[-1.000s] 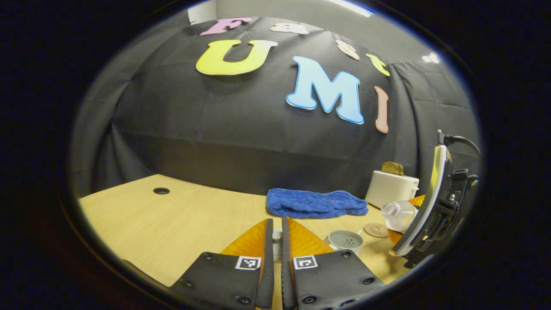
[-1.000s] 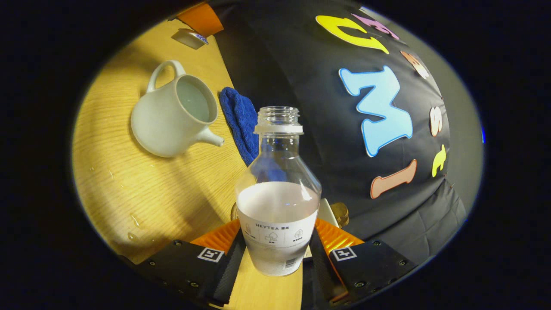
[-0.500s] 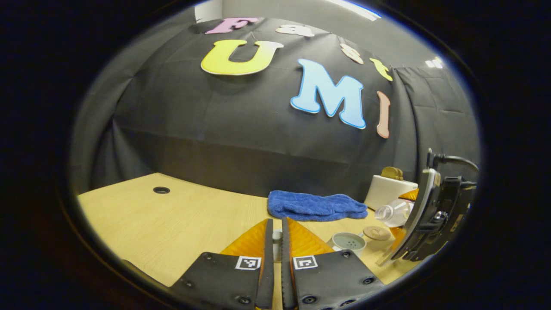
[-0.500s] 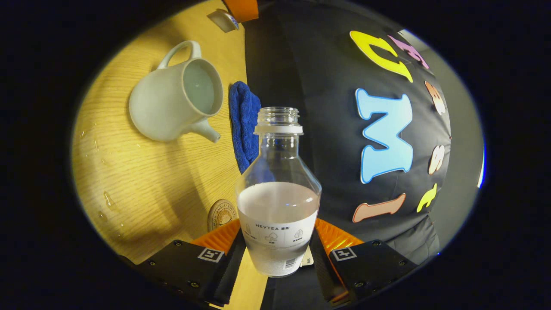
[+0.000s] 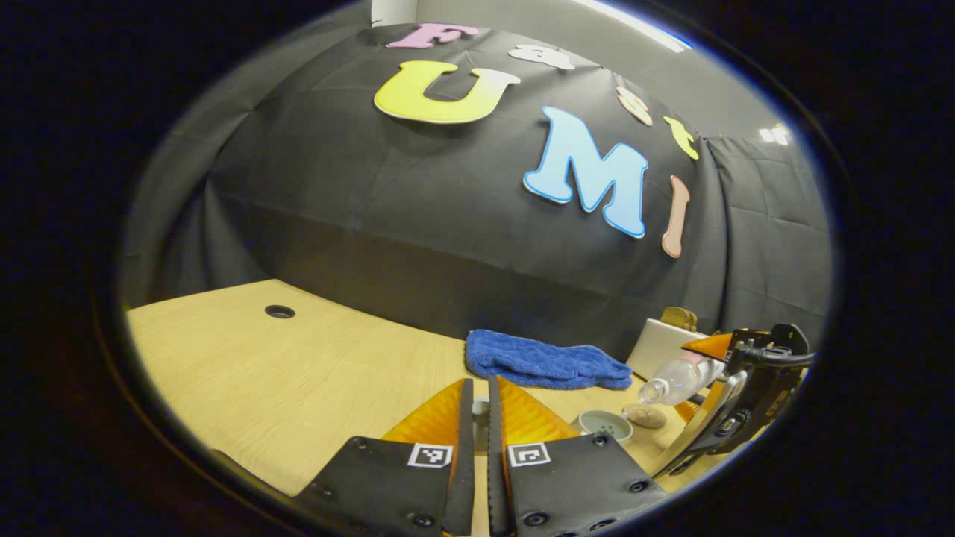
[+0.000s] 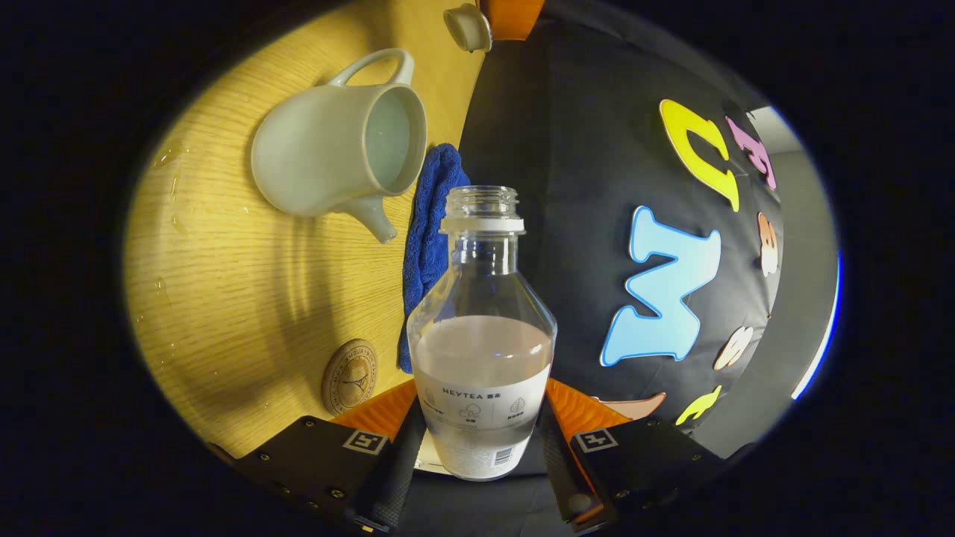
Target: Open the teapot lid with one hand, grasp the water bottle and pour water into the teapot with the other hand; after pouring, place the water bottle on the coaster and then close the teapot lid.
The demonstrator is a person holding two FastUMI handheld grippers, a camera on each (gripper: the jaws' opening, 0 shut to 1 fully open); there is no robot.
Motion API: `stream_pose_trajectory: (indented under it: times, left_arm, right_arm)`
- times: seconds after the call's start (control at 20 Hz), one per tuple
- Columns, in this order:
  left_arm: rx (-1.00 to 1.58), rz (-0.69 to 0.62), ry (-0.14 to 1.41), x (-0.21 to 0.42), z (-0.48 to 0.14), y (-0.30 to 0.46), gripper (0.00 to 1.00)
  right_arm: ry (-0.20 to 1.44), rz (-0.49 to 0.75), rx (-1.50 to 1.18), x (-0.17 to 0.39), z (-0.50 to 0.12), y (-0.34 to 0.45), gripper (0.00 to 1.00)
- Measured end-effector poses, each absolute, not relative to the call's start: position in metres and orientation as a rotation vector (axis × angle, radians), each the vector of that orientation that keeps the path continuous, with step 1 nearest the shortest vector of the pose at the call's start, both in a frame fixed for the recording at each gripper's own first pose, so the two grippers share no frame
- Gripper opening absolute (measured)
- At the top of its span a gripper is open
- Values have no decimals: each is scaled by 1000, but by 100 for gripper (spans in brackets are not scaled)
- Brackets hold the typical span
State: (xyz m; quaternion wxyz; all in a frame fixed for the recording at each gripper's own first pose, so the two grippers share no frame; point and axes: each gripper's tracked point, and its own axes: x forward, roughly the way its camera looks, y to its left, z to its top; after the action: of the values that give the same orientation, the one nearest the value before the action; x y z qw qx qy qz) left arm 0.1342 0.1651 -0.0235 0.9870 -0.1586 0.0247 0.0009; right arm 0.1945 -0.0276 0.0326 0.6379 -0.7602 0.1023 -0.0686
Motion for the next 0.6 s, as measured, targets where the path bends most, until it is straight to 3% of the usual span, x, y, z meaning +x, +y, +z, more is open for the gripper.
stream_pose_trajectory:
  times: [0.6]
  left_arm:
    - [-313, -3, 54, 136, -23, 165, 15]
  right_arm:
    - [181, -139, -1909, 197, 40, -16, 76]
